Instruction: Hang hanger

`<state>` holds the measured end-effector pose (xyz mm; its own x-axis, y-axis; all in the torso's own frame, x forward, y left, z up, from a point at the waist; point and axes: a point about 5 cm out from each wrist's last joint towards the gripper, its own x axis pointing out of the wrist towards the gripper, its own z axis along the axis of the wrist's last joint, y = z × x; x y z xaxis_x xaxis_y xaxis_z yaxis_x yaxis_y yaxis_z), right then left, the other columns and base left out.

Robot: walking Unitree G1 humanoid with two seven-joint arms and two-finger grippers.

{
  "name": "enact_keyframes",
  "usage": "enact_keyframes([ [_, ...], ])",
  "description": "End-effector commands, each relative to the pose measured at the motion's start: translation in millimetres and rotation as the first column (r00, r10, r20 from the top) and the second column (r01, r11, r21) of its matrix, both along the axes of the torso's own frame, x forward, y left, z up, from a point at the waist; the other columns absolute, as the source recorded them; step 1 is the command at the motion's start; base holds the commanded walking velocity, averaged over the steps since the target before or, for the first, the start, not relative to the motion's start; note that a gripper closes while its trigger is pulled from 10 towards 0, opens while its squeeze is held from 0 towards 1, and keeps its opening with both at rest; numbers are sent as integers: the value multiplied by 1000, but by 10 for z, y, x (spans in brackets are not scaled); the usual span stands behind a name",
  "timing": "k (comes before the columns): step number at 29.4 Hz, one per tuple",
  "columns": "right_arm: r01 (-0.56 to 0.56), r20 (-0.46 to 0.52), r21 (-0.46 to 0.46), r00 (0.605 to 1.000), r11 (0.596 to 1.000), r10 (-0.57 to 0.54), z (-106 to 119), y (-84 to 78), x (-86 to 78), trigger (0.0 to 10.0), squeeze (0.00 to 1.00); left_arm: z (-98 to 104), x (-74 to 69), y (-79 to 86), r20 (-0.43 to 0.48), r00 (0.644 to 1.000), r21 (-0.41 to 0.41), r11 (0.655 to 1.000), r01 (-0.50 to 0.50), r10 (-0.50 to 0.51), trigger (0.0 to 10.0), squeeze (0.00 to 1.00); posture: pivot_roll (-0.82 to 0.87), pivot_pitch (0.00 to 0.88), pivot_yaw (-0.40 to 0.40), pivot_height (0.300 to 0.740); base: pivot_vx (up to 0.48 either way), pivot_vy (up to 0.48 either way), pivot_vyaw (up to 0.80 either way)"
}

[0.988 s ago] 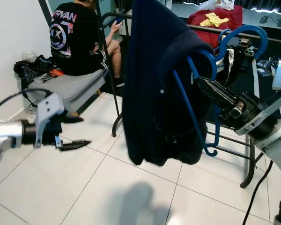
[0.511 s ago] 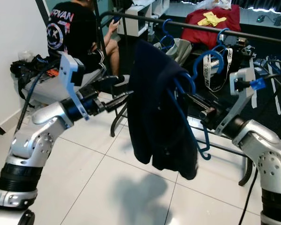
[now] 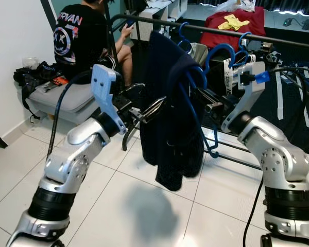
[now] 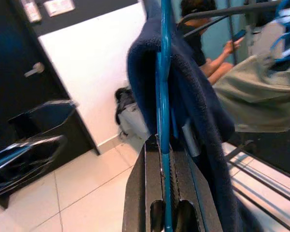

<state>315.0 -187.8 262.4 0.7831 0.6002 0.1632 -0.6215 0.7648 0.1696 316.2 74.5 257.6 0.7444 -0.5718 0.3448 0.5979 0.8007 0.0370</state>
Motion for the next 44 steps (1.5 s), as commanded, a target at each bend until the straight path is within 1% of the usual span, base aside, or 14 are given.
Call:
enact_keyframes([
  [1,-73,94,-13,993,997,74,160,141,-61,10000,0,49,-10,-81,28,999,4,1000,-15,15,10000,0,-57,72,-11,740,0,0,0],
  [3,-99,99,-19,990,995,100,165,190,-79,10000,0,72,-2,-100,40,998,5,999,-40,40,10000,0,-58,71,-10,740,0,0,0],
  [5,-154,106,-27,982,988,156,173,271,-131,10000,0,121,25,-104,88,990,38,993,-113,109,10000,0,-58,71,-9,740,0,0,0],
  [8,-176,109,-29,978,984,178,175,302,-154,10000,0,136,32,-107,103,986,44,990,-134,129,10000,0,-58,71,-9,740,0,0,0],
  [10,-218,118,-33,968,975,221,181,373,-199,10000,0,171,41,-123,127,978,49,983,-175,167,10000,0,-60,68,-9,740,0,0,0],
  [17,-244,133,-28,960,969,245,211,401,-232,10000,0,187,60,-110,165,963,84,970,-230,214,10000,0,-63,67,-8,740,0,0,0],
  [18,-246,136,-26,959,969,247,217,398,-237,10000,0,183,65,-100,167,962,86,968,-234,218,9451,0,-63,67,-8,740,0,0,0],
  [19,-247,138,-26,959,969,249,220,397,-240,10000,0,181,68,-94,167,961,87,968,-235,219,9451,0,-63,67,-8,740,0,0,0],
  [20,-250,139,-25,958,968,251,223,396,-244,10000,0,183,71,-82,171,959,88,966,-241,224,0,0,-63,67,-8,740,0,0,0],
  [39,-197,123,-28,972,980,199,194,296,-210,10000,0,202,96,54,205,945,107,954,-281,255,0,0,-57,68,-10,740,0,0,0],
  [40,-148,102,-34,983,988,151,177,254,-154,10000,0,215,85,57,219,945,120,954,-275,245,0,0,-57,66,-13,740,0,0,0],
  [42,-148,102,-34,983,988,151,177,254,-154,10000,0,215,85,57,219,945,120,954,-275,245,0,0,-57,66,-13,740,0,0,0],
  [43,-19,35,-73,999,997,22,83,171,-3,10000,0,290,12,-34,259,955,156,970,-185,141,0,0,-55,62,-16,740,0,0,0],
  [44,-19,35,-73,999,997,22,83,171,-3,10000,0,290,12,-34,259,955,156,970,-185,141,0,0,-55,62,-16,740,0,0,0],
])
